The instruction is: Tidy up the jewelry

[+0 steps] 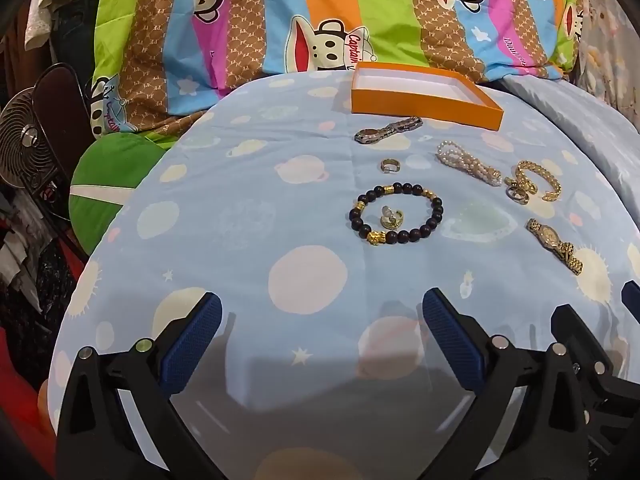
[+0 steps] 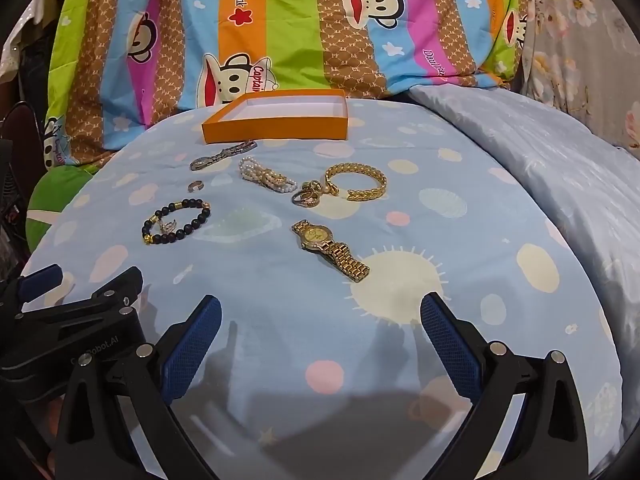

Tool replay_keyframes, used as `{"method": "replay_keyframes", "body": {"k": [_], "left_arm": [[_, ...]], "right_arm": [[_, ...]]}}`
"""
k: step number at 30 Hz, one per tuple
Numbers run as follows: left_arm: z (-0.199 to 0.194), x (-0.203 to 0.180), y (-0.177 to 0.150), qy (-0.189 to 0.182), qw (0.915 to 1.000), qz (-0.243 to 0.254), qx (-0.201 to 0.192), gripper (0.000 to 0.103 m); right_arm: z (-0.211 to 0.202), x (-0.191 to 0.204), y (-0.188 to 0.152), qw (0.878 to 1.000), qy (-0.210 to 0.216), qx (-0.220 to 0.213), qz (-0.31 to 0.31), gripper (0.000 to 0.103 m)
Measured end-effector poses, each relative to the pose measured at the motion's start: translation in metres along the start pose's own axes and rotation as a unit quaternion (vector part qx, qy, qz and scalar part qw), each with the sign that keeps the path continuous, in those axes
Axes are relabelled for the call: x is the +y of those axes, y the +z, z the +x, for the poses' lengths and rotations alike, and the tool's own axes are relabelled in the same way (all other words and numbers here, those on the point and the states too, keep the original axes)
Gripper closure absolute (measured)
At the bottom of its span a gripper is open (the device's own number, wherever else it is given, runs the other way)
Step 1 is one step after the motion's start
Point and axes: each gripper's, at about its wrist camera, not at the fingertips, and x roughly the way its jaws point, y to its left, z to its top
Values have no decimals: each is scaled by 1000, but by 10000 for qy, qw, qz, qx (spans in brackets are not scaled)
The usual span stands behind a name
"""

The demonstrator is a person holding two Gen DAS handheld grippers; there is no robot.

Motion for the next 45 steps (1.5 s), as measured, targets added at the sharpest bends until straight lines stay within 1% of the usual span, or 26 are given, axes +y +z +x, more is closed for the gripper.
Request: {"method": "replay_keyframes", "body": {"k": [5,45], "left_arm": [[5,5,-3,-22,10000,-4,-17,5],[6,5,-3,12,10000,44,1,6]], "right_arm": [[-2,2,0,10000,-35,-70,-44,5],[-1,0,-2,10000,22,-21,33,5]]}}
